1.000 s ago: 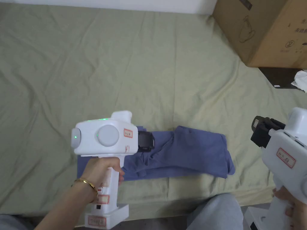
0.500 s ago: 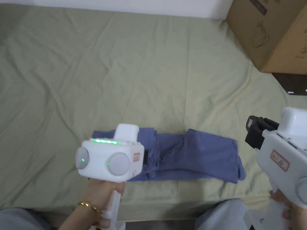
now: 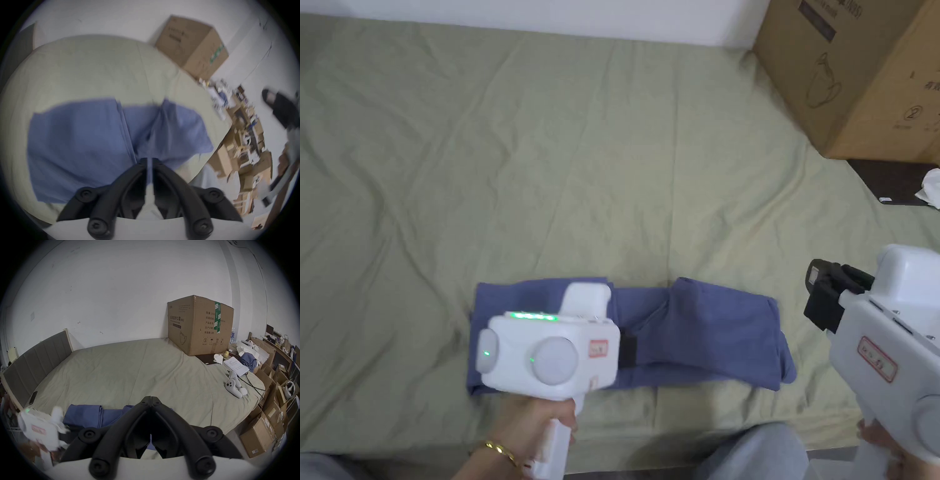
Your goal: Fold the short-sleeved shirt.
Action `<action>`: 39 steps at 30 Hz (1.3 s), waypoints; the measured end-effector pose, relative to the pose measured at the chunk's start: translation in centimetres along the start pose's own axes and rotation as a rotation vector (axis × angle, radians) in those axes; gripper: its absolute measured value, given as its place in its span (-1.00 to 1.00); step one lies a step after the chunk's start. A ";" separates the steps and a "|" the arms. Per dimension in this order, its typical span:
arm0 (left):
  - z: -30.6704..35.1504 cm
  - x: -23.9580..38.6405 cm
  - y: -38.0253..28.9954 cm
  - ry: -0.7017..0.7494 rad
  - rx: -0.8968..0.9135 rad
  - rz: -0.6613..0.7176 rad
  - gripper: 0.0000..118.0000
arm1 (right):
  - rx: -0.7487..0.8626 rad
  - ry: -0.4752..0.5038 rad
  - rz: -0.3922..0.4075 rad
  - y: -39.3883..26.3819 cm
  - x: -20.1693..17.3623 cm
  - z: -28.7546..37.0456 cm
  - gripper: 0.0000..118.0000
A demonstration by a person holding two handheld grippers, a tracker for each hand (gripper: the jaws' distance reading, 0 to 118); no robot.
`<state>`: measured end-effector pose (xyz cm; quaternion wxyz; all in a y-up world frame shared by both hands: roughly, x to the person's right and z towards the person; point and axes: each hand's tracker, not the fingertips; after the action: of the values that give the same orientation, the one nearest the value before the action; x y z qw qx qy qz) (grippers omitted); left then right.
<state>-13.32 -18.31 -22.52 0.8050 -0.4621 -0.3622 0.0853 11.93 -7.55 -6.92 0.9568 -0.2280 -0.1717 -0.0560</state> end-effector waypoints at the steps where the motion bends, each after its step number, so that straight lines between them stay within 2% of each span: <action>1: 1.5 -0.8 1.1 -0.022 0.045 0.020 -0.51 | 0.005 0.002 -0.001 0.2 -0.1 0.0 -1.00; 3: 3.8 -2.6 3.2 -0.040 0.080 0.077 0.48 | 0.012 0.008 -0.001 0.4 -0.3 0.0 -1.00; 4: 4.7 -3.6 3.9 -0.046 0.099 0.104 0.89 | 0.014 0.009 0.000 0.4 -0.4 0.0 -1.00; 5: 6.0 -4.9 4.7 -0.068 0.139 0.134 0.97 | 0.017 0.011 0.000 0.5 -0.5 -0.1 -1.00; 8: 8.2 -9.5 6.2 -0.125 0.154 0.204 0.97 | 0.016 0.021 -0.003 0.6 -0.8 -0.3 -1.00; 13: 9.2 -17.2 4.6 -0.099 0.076 0.451 0.97 | 0.000 0.037 0.006 0.4 -1.6 -0.8 -1.00; 16: 8.3 -19.7 2.8 -0.050 0.012 0.530 0.97 | -0.023 0.048 0.015 0.2 -1.9 -1.3 -1.00; 20: 6.4 -20.5 0.3 -0.147 -0.055 0.612 0.95 | -0.038 0.052 0.017 0.1 -2.4 -1.7 -1.00; 23: 4.8 -19.7 -0.6 -0.162 -0.081 0.628 0.90 | -0.043 0.059 0.025 0.3 -2.7 -1.8 -1.00; 27: 4.2 -18.9 -0.9 -0.243 -0.020 0.654 0.88 | -0.040 0.066 0.029 0.4 -3.0 -1.6 -1.00; 28: 4.0 -18.9 -1.0 -0.283 -0.009 0.684 0.75 | -0.041 0.067 0.031 0.4 -3.1 -1.6 -1.00; 29: 3.6 -18.8 -1.0 -0.289 -0.009 0.708 0.45 | -0.042 0.068 0.034 0.4 -3.2 -1.6 -1.00; 31: 2.7 -18.1 -1.0 -0.142 -0.059 0.655 -0.41 | -0.047 0.070 0.042 0.3 -3.3 -1.6 -1.00; 32: 2.3 -17.6 -1.1 -0.069 -0.083 0.601 -0.66 | -0.050 0.070 0.045 0.2 -3.4 -1.6 -1.00; 33: 2.4 -17.5 -1.1 -0.057 -0.077 0.584 -0.78 | -0.052 0.070 0.048 0.1 -3.4 -1.5 -1.00; 34: 2.6 -17.6 -0.9 -0.098 -0.060 0.619 -0.80 | -0.054 0.071 0.050 0.0 -3.5 -1.4 -1.00; 35: 2.8 -17.2 -0.4 -0.049 -0.071 0.634 -0.82 | -0.054 0.074 0.053 -0.1 -3.5 -1.3 -1.00; 39: 4.6 -14.1 1.7 0.060 -0.070 0.497 -0.87 | -0.061 0.080 0.071 -0.2 -3.9 -1.2 -1.00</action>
<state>-26.23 -20.83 -29.59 0.7531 -0.5670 -0.2161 0.2543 8.65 -8.22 -9.23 0.9569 -0.2606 -0.1232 -0.0362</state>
